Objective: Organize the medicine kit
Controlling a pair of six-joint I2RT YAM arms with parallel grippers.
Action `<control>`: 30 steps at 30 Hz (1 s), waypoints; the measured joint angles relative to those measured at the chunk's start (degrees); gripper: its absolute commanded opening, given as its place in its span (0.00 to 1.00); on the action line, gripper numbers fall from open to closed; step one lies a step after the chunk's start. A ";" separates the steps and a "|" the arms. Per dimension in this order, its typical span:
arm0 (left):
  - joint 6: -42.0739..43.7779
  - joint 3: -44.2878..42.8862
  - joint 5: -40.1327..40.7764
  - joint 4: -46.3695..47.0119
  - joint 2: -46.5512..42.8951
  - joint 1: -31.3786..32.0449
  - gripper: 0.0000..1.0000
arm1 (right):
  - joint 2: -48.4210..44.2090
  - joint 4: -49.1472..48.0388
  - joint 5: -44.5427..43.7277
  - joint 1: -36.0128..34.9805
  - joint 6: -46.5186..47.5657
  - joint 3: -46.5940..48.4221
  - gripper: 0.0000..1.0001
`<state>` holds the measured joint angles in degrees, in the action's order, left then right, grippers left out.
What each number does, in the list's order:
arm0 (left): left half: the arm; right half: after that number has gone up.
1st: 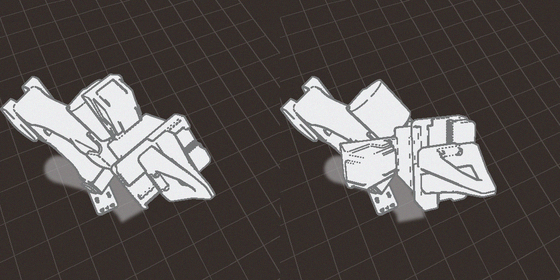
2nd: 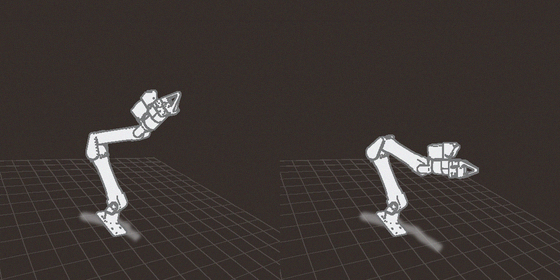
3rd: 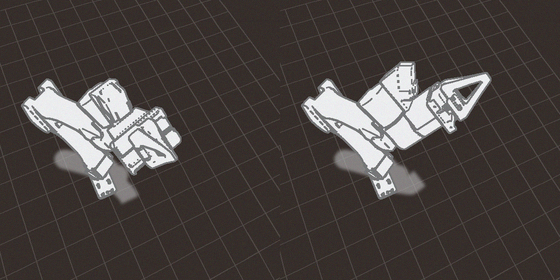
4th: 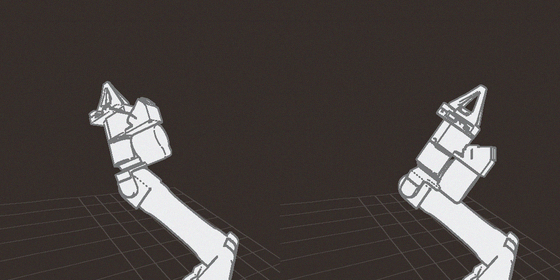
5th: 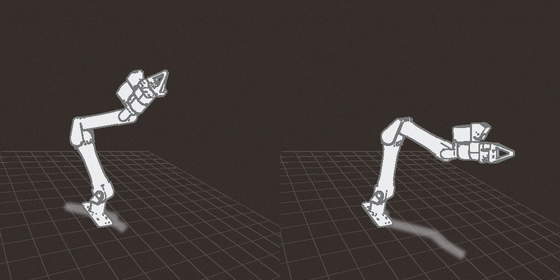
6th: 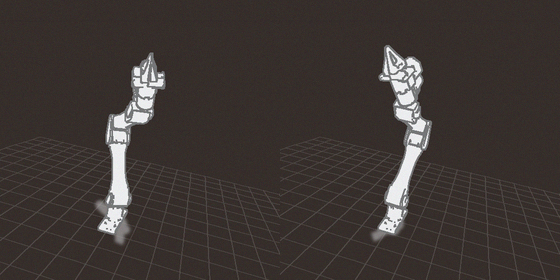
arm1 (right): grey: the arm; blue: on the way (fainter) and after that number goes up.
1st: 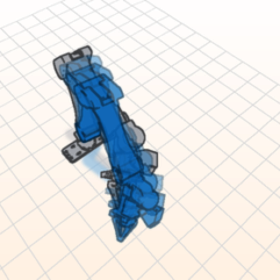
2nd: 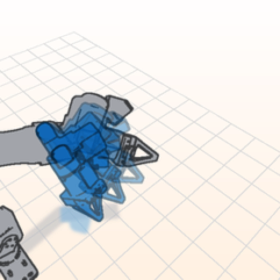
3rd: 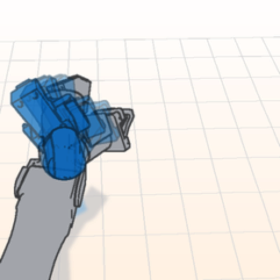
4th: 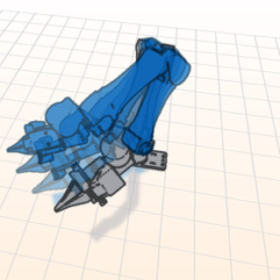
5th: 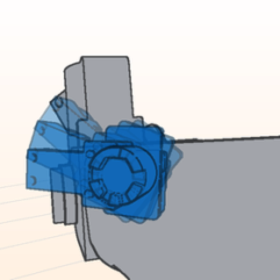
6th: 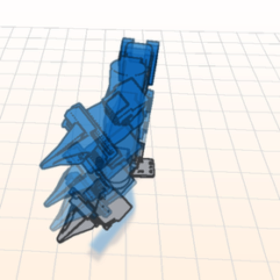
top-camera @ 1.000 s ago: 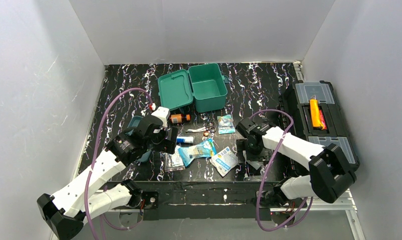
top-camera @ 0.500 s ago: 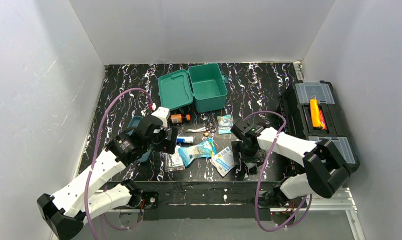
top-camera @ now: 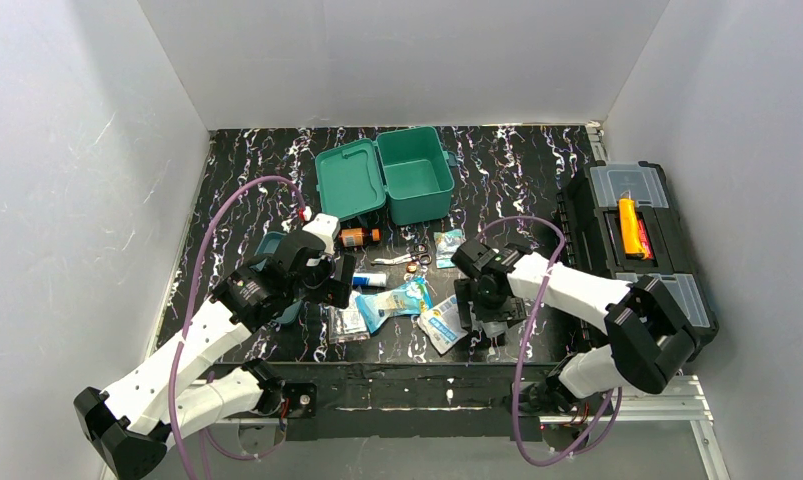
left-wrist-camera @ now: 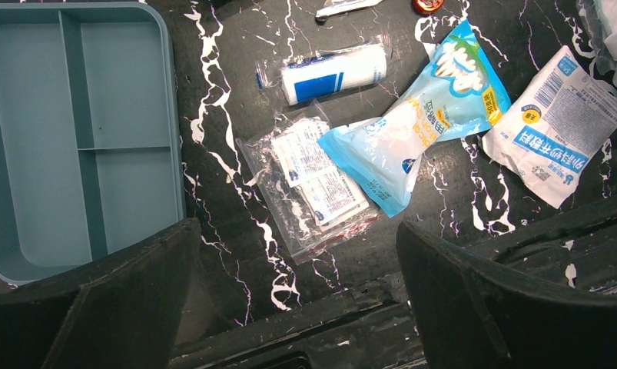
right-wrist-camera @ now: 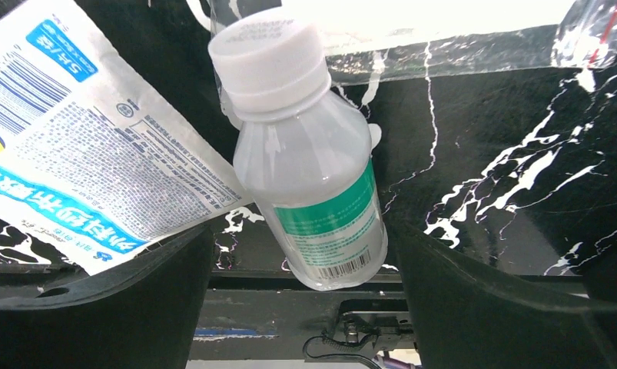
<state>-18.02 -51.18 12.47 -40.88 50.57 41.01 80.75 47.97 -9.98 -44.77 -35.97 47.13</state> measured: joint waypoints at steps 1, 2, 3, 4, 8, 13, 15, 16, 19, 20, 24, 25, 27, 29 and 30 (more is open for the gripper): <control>0.00 0.00 0.00 -0.02 0.00 0.00 1.00 | 0.22 0.02 -0.42 -0.02 0.07 0.39 0.92; 0.00 0.00 0.02 -0.04 0.00 0.00 1.00 | 0.63 0.04 -0.94 -0.02 0.13 1.01 0.91; 0.00 0.00 0.04 -0.09 0.00 0.00 1.00 | 1.07 0.07 -1.53 -0.02 0.20 1.55 0.90; 0.00 0.00 0.07 -0.13 0.02 0.00 0.99 | 1.49 0.04 -1.97 -0.02 0.22 2.01 0.89; 0.00 0.00 0.20 -0.15 0.02 0.00 1.00 | 2.95 -0.04 -3.43 0.00 0.48 3.39 0.83; 0.00 0.00 0.22 -0.17 0.02 0.00 0.99 | 3.52 -0.15 -4.17 0.04 0.87 3.45 0.75; 0.00 0.00 0.22 -0.20 0.07 0.00 0.99 | 3.54 -0.20 -4.28 0.09 1.07 3.45 0.71; 0.00 0.00 0.22 -0.22 0.11 -0.02 1.00 | 3.54 -0.22 -4.48 0.15 1.18 3.45 0.65; 0.00 0.00 0.22 -0.35 0.35 0.00 1.00 | 3.54 -0.48 -4.70 0.20 1.29 3.30 0.63; 0.00 0.00 0.22 -0.35 0.35 0.00 0.99 | 3.54 -0.59 -4.74 0.22 1.20 3.19 0.61; 0.00 0.00 0.22 -0.35 0.48 0.00 0.99 | 3.52 -1.20 -4.76 0.46 1.22 2.45 0.54; 0.00 0.00 0.22 -0.35 0.52 -0.02 0.99 | 3.52 -1.29 -4.74 0.46 1.22 2.43 0.51; 0.00 0.00 0.22 -0.35 0.66 0.00 0.99 | 3.50 -1.44 -4.70 0.50 1.25 2.34 0.44; 0.00 0.00 0.22 -0.35 0.68 0.00 0.99 | 3.43 -1.49 -4.79 0.50 1.20 2.27 0.37; 0.00 0.00 0.22 -0.35 0.68 0.00 0.99 | 3.30 -1.51 -4.79 0.50 1.18 2.23 0.34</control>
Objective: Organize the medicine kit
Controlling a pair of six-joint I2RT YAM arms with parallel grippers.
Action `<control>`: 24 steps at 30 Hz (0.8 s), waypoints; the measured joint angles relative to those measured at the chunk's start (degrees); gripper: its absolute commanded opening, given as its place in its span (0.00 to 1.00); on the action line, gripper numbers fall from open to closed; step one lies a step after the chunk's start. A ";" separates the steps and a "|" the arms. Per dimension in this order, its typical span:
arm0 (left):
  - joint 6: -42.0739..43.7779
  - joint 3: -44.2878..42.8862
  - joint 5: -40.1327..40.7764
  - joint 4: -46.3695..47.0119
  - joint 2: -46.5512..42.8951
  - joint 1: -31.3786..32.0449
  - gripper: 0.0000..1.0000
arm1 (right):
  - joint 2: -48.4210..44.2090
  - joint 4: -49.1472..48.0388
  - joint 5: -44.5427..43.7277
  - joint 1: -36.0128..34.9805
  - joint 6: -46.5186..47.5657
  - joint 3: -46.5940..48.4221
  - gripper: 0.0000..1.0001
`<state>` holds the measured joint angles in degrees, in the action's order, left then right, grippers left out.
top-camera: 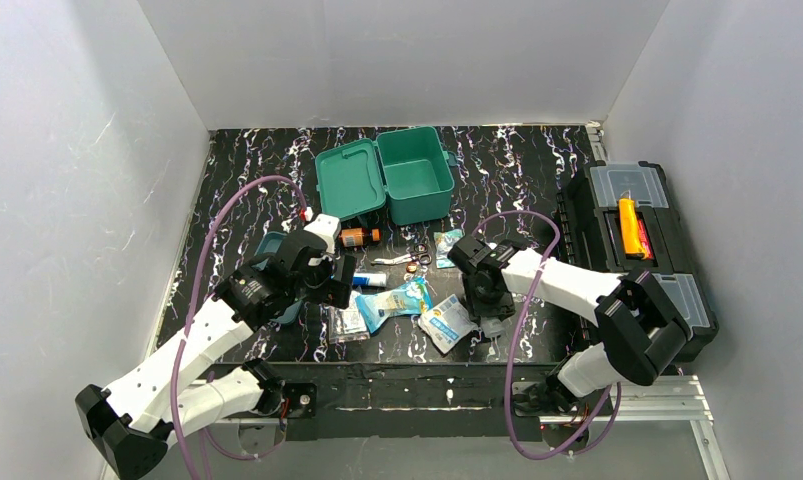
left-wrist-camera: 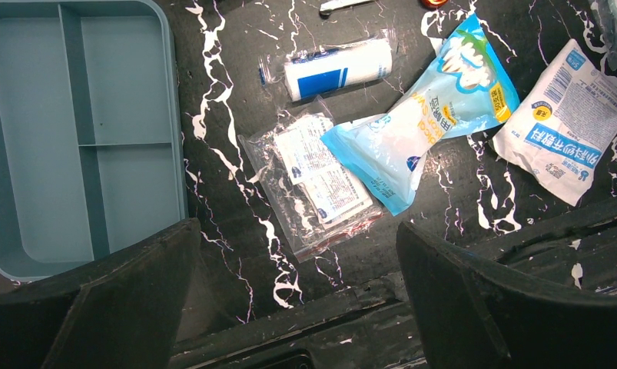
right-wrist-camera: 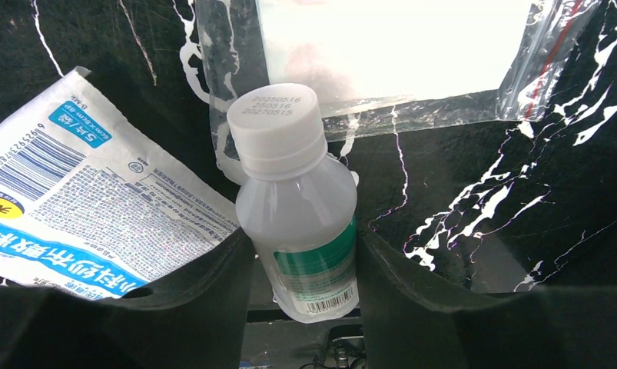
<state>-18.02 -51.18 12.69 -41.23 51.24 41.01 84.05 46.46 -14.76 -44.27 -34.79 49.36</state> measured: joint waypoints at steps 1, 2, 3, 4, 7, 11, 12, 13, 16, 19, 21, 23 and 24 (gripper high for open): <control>0.00 0.00 0.00 0.00 0.00 0.00 1.00 | -0.07 0.00 -0.02 0.00 -0.02 -0.02 0.32; 0.00 0.00 0.00 0.00 0.00 0.00 1.00 | -0.11 0.00 -0.07 0.00 -0.11 -0.02 0.30; 0.00 0.00 0.00 0.00 0.04 -0.02 0.99 | -0.15 0.04 -0.13 0.00 -0.22 -0.02 0.27; 0.00 0.00 0.00 -0.02 0.07 -0.02 0.99 | -0.26 0.09 -0.15 0.00 -0.33 -0.02 0.25; 0.00 0.00 0.00 0.00 0.09 0.00 1.00 | -1.46 1.05 -0.66 0.00 -0.63 0.15 0.21; -0.02 0.00 0.02 0.02 0.13 0.00 0.99 | -4.68 4.26 -2.01 0.00 -0.90 3.06 0.18; -0.07 0.00 0.00 0.04 0.22 -0.02 0.99 | -5.64 4.85 -2.25 0.00 -0.94 4.22 0.17; -0.17 0.00 0.00 0.07 0.37 -0.02 1.00 | -6.49 5.38 -2.58 0.00 -0.96 5.38 0.16; -0.87 -0.66 -0.09 0.00 1.86 0.00 1.00 | -9.51 6.29 -3.54 0.02 -1.03 9.53 0.15; -1.81 -3.76 -0.07 -0.72 4.87 0.00 1.00 | -12.02 6.73 -4.15 0.02 -1.03 11.96 0.14; -2.43 -7.93 0.20 -1.29 7.76 0.00 1.00 | -13.66 7.23 -4.46 0.02 -1.01 13.16 0.13; -2.69 -12.81 0.81 -1.90 10.75 -0.02 0.99 | -14.88 7.45 -4.57 0.02 -0.98 13.75 0.13; -2.71 -15.15 1.20 -1.95 12.20 -0.07 0.99 | -15.52 7.50 -4.57 0.02 -1.01 13.97 0.13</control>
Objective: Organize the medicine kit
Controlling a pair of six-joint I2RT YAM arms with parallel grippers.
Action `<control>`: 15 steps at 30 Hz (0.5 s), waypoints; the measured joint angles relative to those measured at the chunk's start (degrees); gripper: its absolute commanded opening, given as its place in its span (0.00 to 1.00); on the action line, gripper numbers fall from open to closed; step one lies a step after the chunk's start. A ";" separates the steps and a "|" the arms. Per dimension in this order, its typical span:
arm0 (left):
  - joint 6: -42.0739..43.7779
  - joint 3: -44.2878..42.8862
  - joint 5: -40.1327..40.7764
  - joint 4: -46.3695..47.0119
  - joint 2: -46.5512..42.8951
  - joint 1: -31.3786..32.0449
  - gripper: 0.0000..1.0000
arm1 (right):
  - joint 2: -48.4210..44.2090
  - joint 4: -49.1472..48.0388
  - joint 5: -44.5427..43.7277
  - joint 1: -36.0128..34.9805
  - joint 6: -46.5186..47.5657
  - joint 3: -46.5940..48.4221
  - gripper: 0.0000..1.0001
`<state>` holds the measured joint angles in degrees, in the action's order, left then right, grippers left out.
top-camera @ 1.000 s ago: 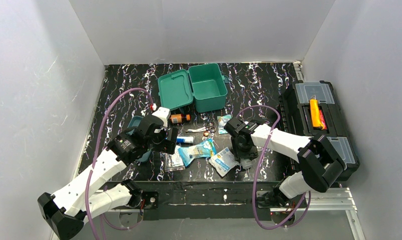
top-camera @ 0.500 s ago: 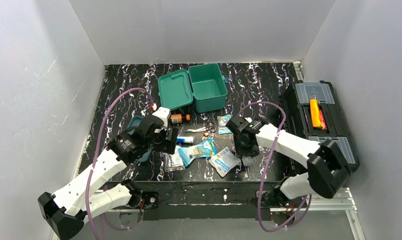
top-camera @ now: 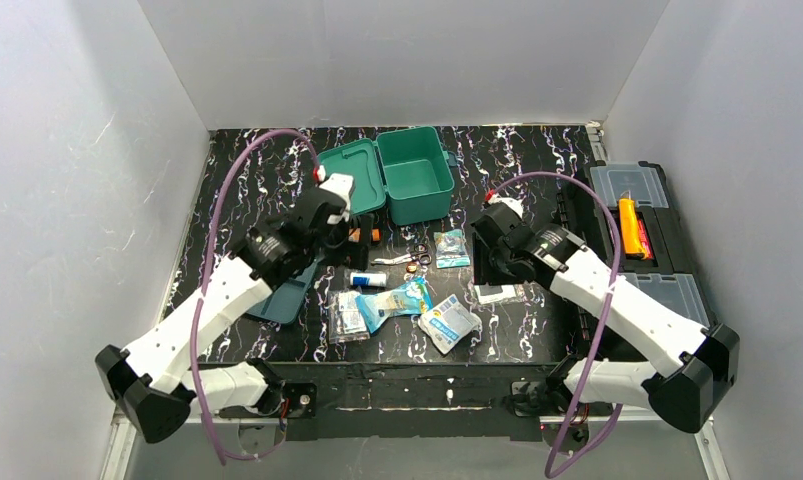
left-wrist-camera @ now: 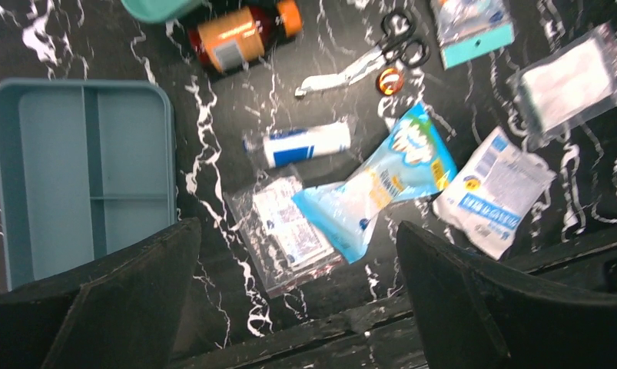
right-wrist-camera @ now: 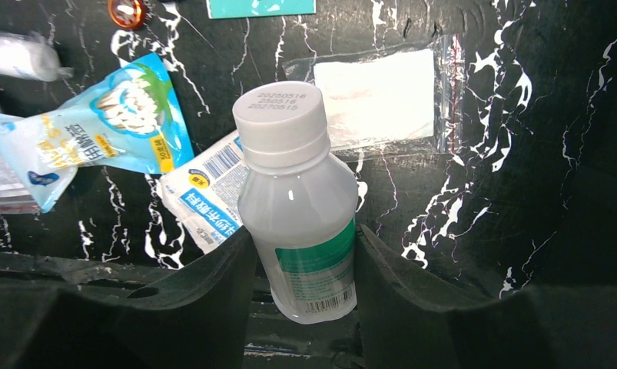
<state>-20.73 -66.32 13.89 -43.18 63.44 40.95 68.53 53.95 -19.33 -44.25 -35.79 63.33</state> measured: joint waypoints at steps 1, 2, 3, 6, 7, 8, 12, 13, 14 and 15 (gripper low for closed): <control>0.07 -2.25 0.28 -0.22 1.46 -0.15 1.00 | -0.48 0.00 0.02 0.00 0.00 0.11 0.12; 0.13 -4.87 0.46 -0.31 3.30 -0.37 0.99 | -0.98 0.00 0.09 0.00 0.00 0.17 0.12; 0.15 -6.99 0.55 -0.31 4.98 -0.61 1.00 | -1.40 0.02 0.13 0.00 -0.02 0.22 0.12; 0.17 -12.33 0.57 -0.17 10.25 -1.95 1.00 | -2.64 -0.02 0.46 0.00 -0.04 0.22 0.12; 0.22 -13.92 0.50 0.00 12.39 -2.54 0.99 | -3.17 -0.09 0.61 0.00 -0.04 0.22 0.12; 0.28 -15.47 0.46 0.09 14.58 -3.15 0.99 | -3.76 -0.15 0.85 0.00 -0.04 0.22 0.12; 0.15 -21.35 -0.48 0.26 23.82 -5.42 1.00 | -6.01 -0.55 1.75 0.00 -0.09 0.20 0.11; 0.11 -22.75 -0.96 0.26 26.05 -5.99 1.00 | -6.43 -0.61 1.92 0.00 -0.09 0.20 0.11; 0.02 -24.20 -1.42 0.31 28.24 -6.56 1.00 | -6.99 -0.98 2.14 0.00 -0.07 0.00 0.11; -0.13 -25.49 -1.86 0.28 30.18 -7.10 1.00 | -7.72 -1.53 2.45 0.00 -0.07 -0.42 0.11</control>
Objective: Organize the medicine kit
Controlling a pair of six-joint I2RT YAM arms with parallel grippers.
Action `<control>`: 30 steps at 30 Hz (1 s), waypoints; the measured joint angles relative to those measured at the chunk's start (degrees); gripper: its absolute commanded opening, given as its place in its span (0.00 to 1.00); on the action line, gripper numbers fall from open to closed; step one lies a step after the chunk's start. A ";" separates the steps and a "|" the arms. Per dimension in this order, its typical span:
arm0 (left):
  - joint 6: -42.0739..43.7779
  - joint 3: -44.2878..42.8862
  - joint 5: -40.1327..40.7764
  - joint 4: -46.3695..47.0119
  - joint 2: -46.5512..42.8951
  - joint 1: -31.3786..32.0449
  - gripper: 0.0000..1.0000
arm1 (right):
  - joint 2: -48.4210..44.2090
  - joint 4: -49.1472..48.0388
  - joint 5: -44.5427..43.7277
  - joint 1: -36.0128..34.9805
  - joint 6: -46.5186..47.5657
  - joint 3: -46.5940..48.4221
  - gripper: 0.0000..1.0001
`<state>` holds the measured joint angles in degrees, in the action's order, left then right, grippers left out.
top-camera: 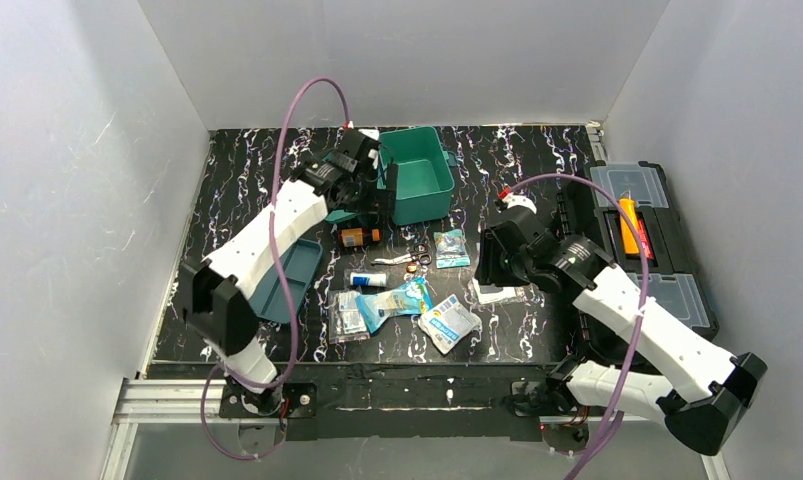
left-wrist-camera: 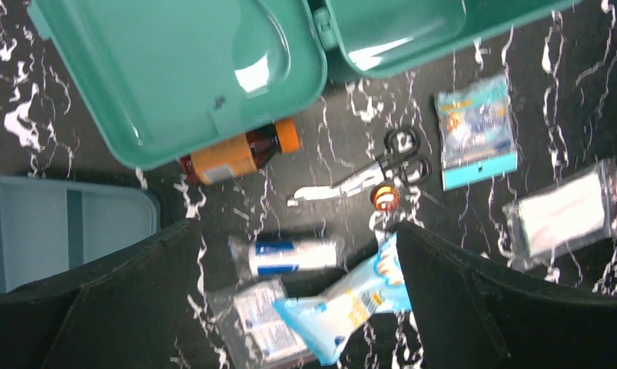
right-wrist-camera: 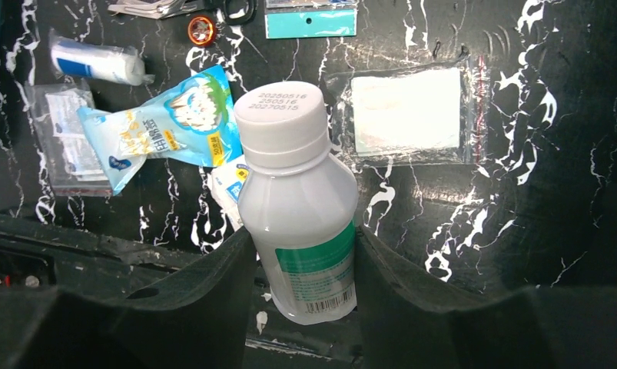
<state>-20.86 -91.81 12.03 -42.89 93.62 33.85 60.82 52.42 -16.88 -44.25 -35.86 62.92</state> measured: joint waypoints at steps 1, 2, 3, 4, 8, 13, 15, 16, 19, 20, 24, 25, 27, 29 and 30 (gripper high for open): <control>-0.20 -1.27 -0.57 -0.11 1.79 -0.61 1.00 | -0.74 -0.31 0.37 0.00 0.02 -0.46 0.11; -0.39 -2.60 -1.05 -0.20 3.52 -1.25 1.00 | -1.66 -0.68 0.76 0.00 0.02 -1.01 0.11; -0.63 -3.82 -1.36 -0.48 4.81 -1.79 0.99 | -2.40 -0.90 1.05 0.00 0.07 -1.51 0.11; -0.83 -5.29 -1.84 -0.74 6.27 -2.49 1.00 | -3.30 -1.22 1.44 0.00 0.09 -2.16 0.11; -1.81 -10.71 -3.28 -1.55 10.86 -5.05 1.00 | -5.75 -1.81 2.36 0.00 0.31 -4.24 0.10; -2.95 -18.16 -5.01 -2.71 16.00 -7.41 0.90 | -6.88 -2.89 2.80 0.00 0.55 -6.40 0.10; -3.58 -21.62 -5.70 -3.87 18.60 -7.80 0.86 | -7.17 -3.30 3.15 0.00 0.70 -7.37 0.10; -3.87 -23.19 -6.12 -4.17 19.91 -7.87 0.84 | -7.30 -3.34 3.21 0.00 0.74 -7.85 0.10; -4.52 -27.56 -7.26 -5.25 23.98 -7.85 0.80 | -7.61 -3.54 3.50 0.00 0.92 -8.74 0.10; -4.72 -28.92 -7.58 -5.62 25.42 -7.85 0.78 | -7.72 -3.72 3.54 0.00 0.94 -8.96 0.10; -5.38 -32.22 -8.35 -7.17 29.94 -7.85 0.73 | -8.26 -4.42 3.78 0.00 1.14 -9.51 0.10; -5.44 -32.59 -8.46 -7.50 30.69 -7.85 0.71 | -8.46 -4.57 3.80 0.00 1.16 -9.57 0.10; -5.68 -33.35 -8.46 -8.35 32.13 -7.85 0.67 | -8.81 -4.63 3.80 0.00 1.20 -9.64 0.10; -5.77 -33.99 -8.44 -9.05 33.09 -7.85 0.64 | -9.22 -4.79 3.78 0.00 1.33 -10.05 0.10; -5.77 -34.38 -8.41 -9.44 33.42 -7.85 0.62 | -9.38 -4.79 3.78 0.00 1.36 -10.29 0.10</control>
<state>-26.63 -126.19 3.62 -52.34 127.04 26.00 51.44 47.64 -13.10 -44.25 -34.50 52.62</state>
